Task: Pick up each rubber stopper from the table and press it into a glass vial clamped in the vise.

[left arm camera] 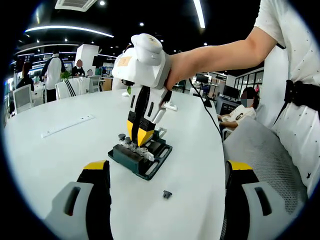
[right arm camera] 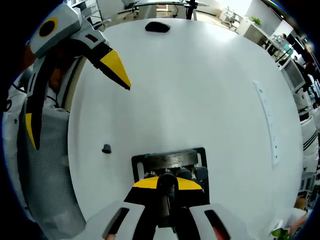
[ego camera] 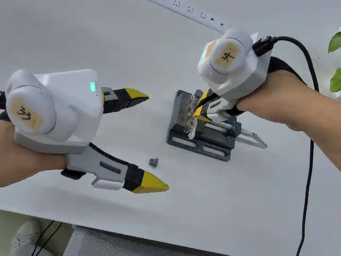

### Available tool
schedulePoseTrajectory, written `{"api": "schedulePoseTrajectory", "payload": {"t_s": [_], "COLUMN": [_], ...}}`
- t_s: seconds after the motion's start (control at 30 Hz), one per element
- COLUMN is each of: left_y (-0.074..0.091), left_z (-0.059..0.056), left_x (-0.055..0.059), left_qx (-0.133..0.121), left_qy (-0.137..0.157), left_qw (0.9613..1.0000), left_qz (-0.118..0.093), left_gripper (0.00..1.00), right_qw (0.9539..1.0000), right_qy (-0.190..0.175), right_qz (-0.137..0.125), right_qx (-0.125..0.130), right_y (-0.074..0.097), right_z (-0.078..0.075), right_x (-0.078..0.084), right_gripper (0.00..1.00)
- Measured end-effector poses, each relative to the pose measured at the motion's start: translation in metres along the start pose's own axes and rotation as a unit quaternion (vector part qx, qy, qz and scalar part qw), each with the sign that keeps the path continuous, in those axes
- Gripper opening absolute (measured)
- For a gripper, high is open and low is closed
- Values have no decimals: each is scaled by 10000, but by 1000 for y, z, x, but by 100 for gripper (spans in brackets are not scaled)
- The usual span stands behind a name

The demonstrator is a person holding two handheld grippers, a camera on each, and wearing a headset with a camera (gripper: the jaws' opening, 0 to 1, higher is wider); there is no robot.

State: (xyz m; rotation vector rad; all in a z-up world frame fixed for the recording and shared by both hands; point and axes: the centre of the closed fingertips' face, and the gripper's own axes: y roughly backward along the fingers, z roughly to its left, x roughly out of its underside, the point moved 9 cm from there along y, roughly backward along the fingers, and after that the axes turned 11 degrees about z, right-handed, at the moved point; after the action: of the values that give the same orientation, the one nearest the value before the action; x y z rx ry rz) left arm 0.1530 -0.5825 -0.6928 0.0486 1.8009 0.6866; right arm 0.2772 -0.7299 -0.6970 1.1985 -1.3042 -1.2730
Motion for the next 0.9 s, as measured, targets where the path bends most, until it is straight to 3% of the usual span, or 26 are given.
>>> {"api": "schedulePoseTrajectory", "payload": {"t_s": [0.37, 0.9], "left_y": [-3, -3], "left_z": [-5, -4], "left_x": [-4, -5], "left_qx": [80, 87], "left_qy": [-39, -49], "left_qw": [10000, 10000], "left_qz": [-10, -1], "left_gripper": [95, 95], "right_qw": [9992, 9986], "right_qy": [-189, -194], "right_qz": [-322, -469], "right_qx": [-121, -115], "right_y": [0, 0], "right_z": [1, 1], "right_x": [7, 9], "right_gripper": [7, 8]}}
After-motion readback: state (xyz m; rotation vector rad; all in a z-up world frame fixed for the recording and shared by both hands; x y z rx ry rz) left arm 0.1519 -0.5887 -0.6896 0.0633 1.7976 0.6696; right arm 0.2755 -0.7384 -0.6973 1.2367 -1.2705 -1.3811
